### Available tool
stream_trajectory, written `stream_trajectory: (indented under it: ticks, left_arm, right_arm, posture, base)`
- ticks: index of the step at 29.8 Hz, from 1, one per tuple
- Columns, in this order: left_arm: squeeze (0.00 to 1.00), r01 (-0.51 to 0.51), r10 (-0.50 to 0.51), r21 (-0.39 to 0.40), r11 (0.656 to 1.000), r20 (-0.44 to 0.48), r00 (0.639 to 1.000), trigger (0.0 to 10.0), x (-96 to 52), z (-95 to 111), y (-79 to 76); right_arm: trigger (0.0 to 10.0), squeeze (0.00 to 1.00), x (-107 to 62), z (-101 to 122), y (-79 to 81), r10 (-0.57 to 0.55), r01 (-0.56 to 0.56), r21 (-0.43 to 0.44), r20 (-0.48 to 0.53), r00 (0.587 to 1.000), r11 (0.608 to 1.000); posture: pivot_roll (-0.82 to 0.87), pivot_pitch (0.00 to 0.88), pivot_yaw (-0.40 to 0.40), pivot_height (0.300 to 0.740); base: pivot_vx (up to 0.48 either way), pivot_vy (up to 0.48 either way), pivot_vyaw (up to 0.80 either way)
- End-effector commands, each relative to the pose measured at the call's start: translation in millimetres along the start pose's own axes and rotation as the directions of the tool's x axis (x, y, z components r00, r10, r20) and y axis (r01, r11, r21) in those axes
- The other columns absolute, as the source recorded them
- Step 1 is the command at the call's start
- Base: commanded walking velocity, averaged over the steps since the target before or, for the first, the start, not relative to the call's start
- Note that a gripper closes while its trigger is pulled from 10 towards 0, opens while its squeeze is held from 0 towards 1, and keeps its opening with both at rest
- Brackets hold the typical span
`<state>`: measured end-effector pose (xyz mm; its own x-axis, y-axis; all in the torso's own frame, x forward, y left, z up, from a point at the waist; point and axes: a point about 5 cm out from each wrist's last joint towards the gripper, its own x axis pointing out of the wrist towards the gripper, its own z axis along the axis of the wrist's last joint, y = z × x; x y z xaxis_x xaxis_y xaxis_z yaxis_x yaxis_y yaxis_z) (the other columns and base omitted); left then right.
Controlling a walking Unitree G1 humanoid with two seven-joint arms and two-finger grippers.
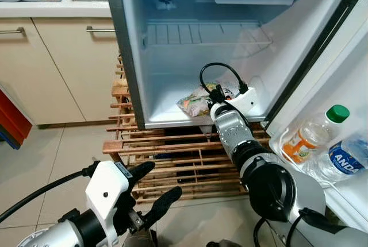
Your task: Restocking fridge
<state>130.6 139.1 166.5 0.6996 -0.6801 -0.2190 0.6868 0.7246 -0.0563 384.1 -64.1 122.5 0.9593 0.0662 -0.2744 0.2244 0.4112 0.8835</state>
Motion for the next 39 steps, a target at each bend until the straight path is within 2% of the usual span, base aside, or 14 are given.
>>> stream_trajectory:
  ticks: [1,5,7,10,15,18,20,22,24,28,30,35,37,39]
  left_arm:
    - [0.0,0.006,-0.006,-0.002,1.0,0.004,1.0,10.0,-0.4,3,-4.8]
    - [0.0,-0.003,0.003,-0.005,1.0,0.001,1.0,10.0,-0.5,3,-7.6]
    - [0.0,-0.009,0.009,-0.003,1.0,-0.003,1.0,10.0,-0.1,3,-11.3]
    - [0.0,-0.011,0.011,0.0,1.0,-0.003,1.0,10.0,1.6,3,-11.7]
    - [0.0,-0.019,0.019,0.013,1.0,0.01,1.0,10.0,7.6,4,-7.9]
    - [0.0,-0.019,0.019,0.019,1.0,0.01,1.0,10.0,8.7,4,-6.5]
    - [0.0,-0.02,0.019,0.021,1.0,0.01,1.0,10.0,9.4,4,-6.0]
    - [0.0,-0.015,0.015,0.029,0.999,0.013,1.0,10.0,13.0,3,-5.9]
    - [0.0,-0.012,0.012,0.038,0.999,0.015,1.0,10.0,15.1,3,-5.2]
    - [0.0,-0.012,0.011,0.048,0.999,0.02,1.0,10.0,19.5,3,-2.5]
    - [0.0,-0.006,0.005,0.063,0.998,0.03,1.0,10.0,24.3,4,-1.5]
    - [0.0,-0.011,0.008,0.072,0.997,0.034,0.999,10.0,28.9,3,2.9]
    - [0.0,-0.013,0.01,0.081,0.997,0.033,0.999,10.0,30.6,2,5.3]
    - [0.0,-0.012,0.009,0.083,0.996,0.035,0.999,10.0,31.4,2,5.9]
  right_arm:
    - [10.0,1.0,0.1,-7,21.8,0.025,-0.025,0.05,0.0,1.0,0.998]
    - [10.0,1.0,2.1,3,27.0,-0.005,0.002,0.117,0.028,1.0,0.993]
    - [10.0,1.0,3.8,12,37.3,-0.006,-0.003,0.173,0.053,0.999,0.985]
    - [10.0,1.0,4.4,16,42.2,-0.008,-0.005,0.209,0.06,0.998,0.978]
    - [10.0,1.0,4.7,22,29.4,-0.075,0.051,0.283,0.075,0.994,0.958]
    - [10.0,1.0,4.7,21,25.8,-0.078,0.051,0.31,0.074,0.994,0.949]
    - [10.0,1.0,4.6,21,26.1,-0.071,0.046,0.301,0.07,0.995,0.952]
    - [10.0,1.0,4.2,15,27.0,-0.046,0.033,0.219,0.054,0.997,0.975]
    - [10.0,1.0,3.7,12,25.6,-0.042,0.034,0.187,0.042,0.998,0.982]
    - [10.0,1.0,0.5,-5,15.3,-0.085,0.085,0.15,-0.007,0.996,0.985]
    - [10.0,1.0,-2.5,-18,7.2,-0.109,0.114,0.183,-0.037,0.993,0.977]
    - [10.0,1.0,-6.8,-30,-3.9,-0.167,0.177,0.225,-0.062,0.984,0.958]
    - [10.0,1.0,-11.0,-41,-11.4,-0.197,0.21,0.205,-0.082,0.977,0.956]
    - [10.0,1.0,-12.2,-45,-11.4,-0.182,0.196,0.203,-0.085,0.98,0.959]
  posture:
    - [0.34,0.184,-0.047,0.74]
    - [0.35,0.191,-0.054,0.74]
    - [0.35,0.193,-0.063,0.74]
    - [0.35,0.191,-0.067,0.74]
    - [0.33,0.181,-0.075,0.74]
    - [0.33,0.181,-0.074,0.74]
    - [0.32,0.18,-0.074,0.74]
    - [0.31,0.172,-0.075,0.74]
    - [0.3,0.166,-0.078,0.74]
    - [0.28,0.157,-0.087,0.74]
    - [0.27,0.154,-0.09,0.74]
    - [0.26,0.138,-0.098,0.74]
    - [0.25,0.13,-0.095,0.74]
    - [0.25,0.126,-0.095,0.74]
  base:
    - [0.0,0.0,0.0]
    - [0.0,0.0,0.0]
    - [0.0,0.0,0.0]
    - [0.0,0.0,0.0]
    - [0.0,0.0,0.0]
    - [0.0,0.0,0.0]
    - [0.0,0.0,0.0]
    - [0.0,0.0,0.0]
    - [0.0,0.0,0.0]
    - [0.0,0.0,0.0]
    - [0.0,0.0,0.0]
    - [0.0,0.0,0.0]
    - [0.0,0.0,0.0]
    - [0.0,0.0,0.0]
